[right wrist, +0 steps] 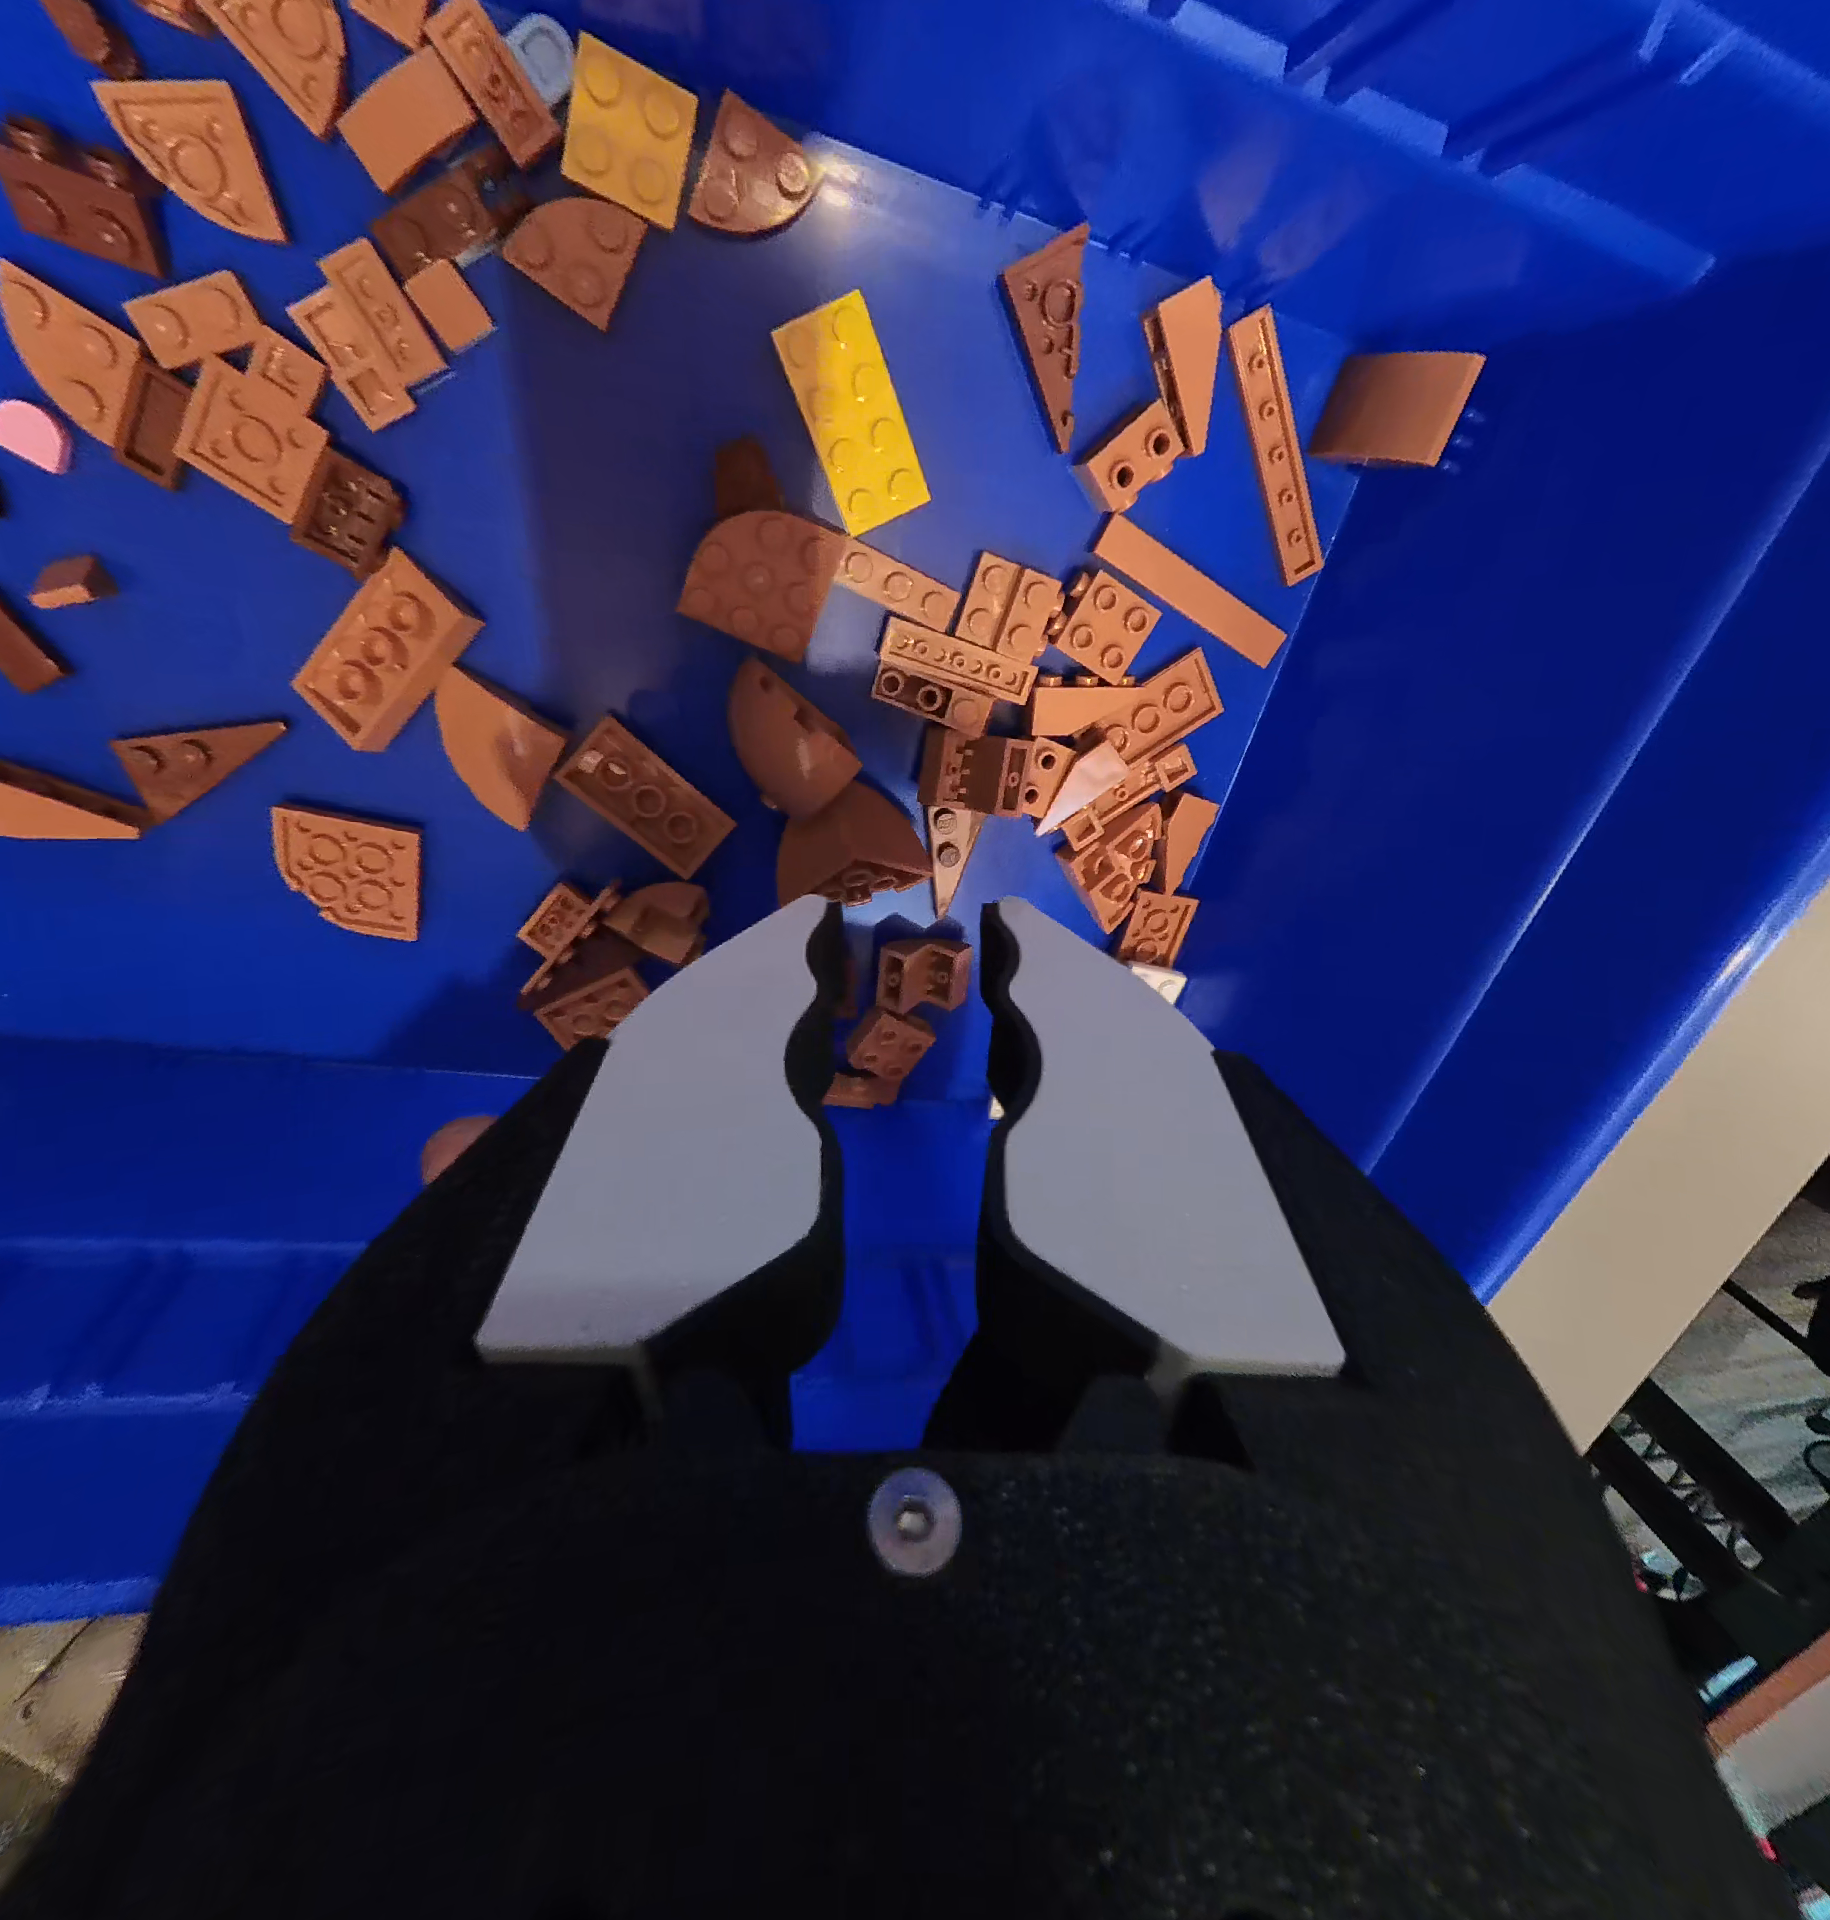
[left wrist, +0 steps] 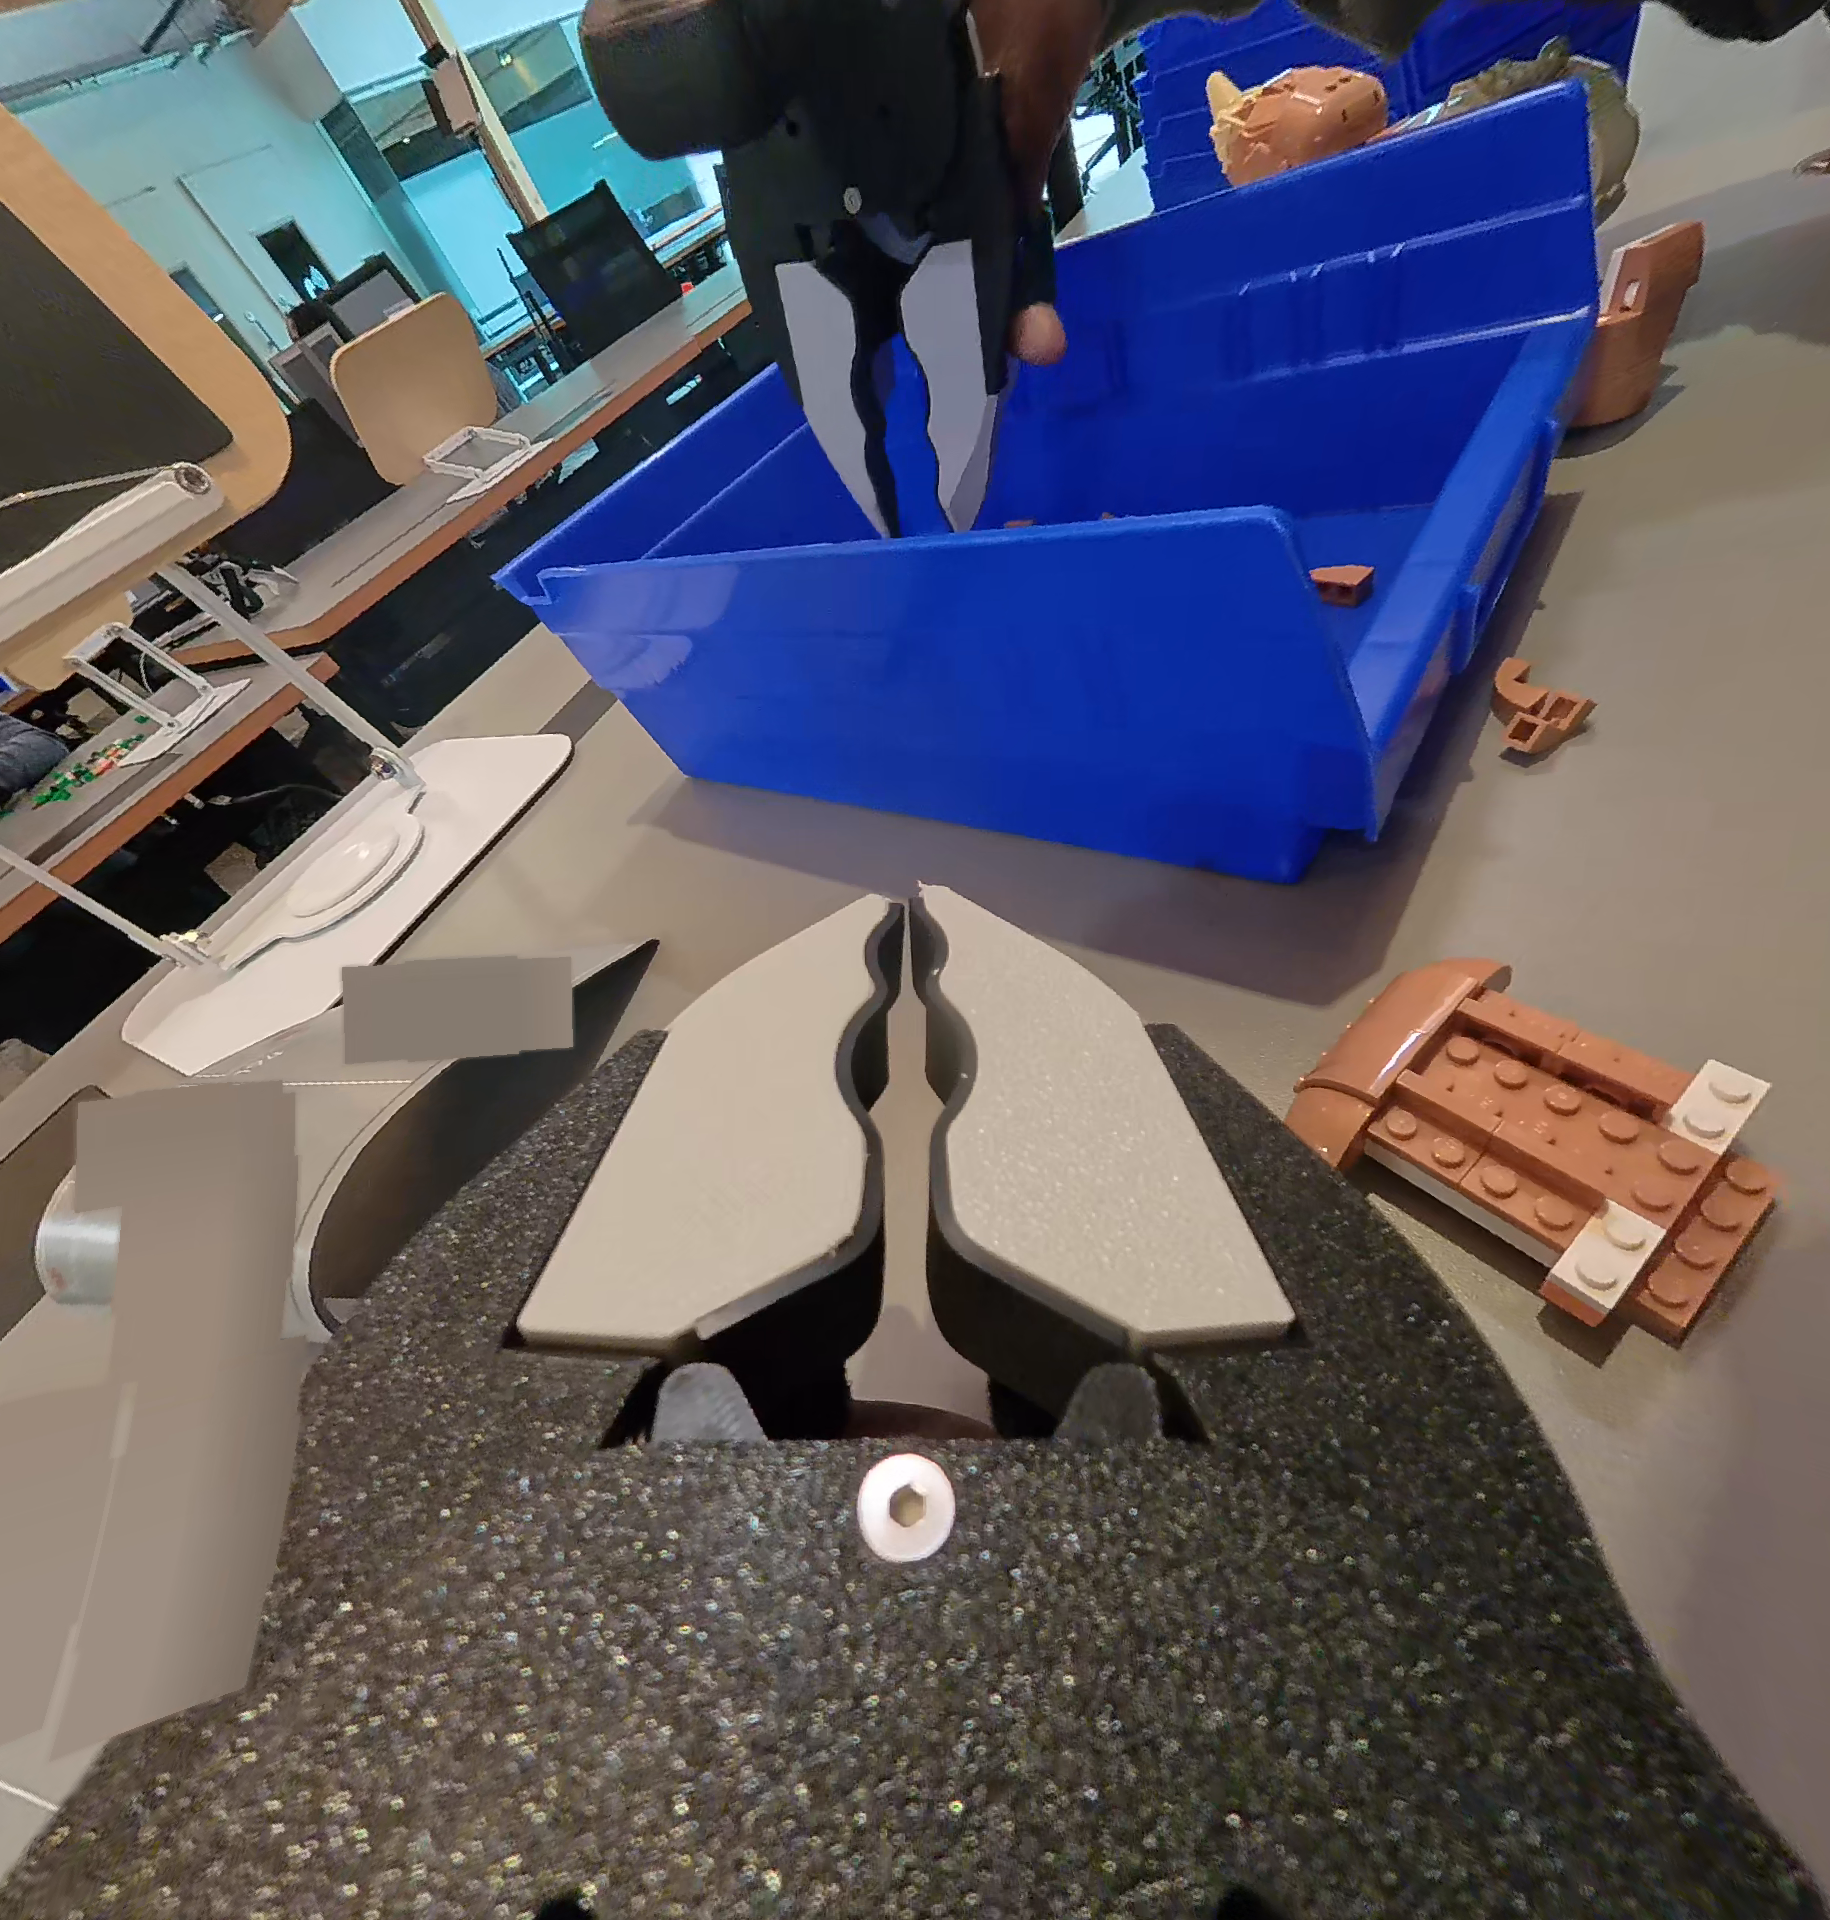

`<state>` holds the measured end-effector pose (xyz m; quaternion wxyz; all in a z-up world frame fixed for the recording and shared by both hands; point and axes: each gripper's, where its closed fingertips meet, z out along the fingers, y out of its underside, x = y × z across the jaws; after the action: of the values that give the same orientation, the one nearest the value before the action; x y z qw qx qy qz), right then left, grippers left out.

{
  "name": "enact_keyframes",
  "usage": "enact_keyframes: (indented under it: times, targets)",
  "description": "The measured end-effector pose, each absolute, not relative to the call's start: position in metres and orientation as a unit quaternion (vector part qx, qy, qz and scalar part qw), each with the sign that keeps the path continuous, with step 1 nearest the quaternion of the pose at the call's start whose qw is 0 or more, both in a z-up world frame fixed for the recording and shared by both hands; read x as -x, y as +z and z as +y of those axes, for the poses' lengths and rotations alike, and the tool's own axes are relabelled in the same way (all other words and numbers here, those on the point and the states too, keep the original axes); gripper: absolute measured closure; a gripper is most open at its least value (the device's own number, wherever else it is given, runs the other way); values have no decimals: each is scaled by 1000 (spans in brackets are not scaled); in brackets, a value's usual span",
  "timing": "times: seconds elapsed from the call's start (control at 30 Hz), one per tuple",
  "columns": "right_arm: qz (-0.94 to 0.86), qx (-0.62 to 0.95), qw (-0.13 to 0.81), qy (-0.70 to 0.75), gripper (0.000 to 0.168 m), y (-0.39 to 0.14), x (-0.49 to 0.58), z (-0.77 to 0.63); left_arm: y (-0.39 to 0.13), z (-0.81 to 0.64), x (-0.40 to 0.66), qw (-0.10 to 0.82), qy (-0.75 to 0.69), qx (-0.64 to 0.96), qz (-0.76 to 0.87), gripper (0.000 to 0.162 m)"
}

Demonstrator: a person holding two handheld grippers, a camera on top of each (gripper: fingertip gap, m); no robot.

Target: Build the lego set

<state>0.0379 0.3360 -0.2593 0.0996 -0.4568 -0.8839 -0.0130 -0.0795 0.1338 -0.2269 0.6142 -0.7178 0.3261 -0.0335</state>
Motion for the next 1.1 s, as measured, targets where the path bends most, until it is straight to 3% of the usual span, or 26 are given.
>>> enact_keyframes:
  times: [0.23,0.7,1.1]
  targets:
    - [-870,478,108,62,168,-242,-57,309,-225,133,78,616,-34,716,327,161]
    - [-871,469,98,107,166,-243,-76,276,-229,134,76,611,-36,719,329,161]
    - [-936,348,49,36,143,-275,-65,269,-230,134,76,610,-36,720,331,161]
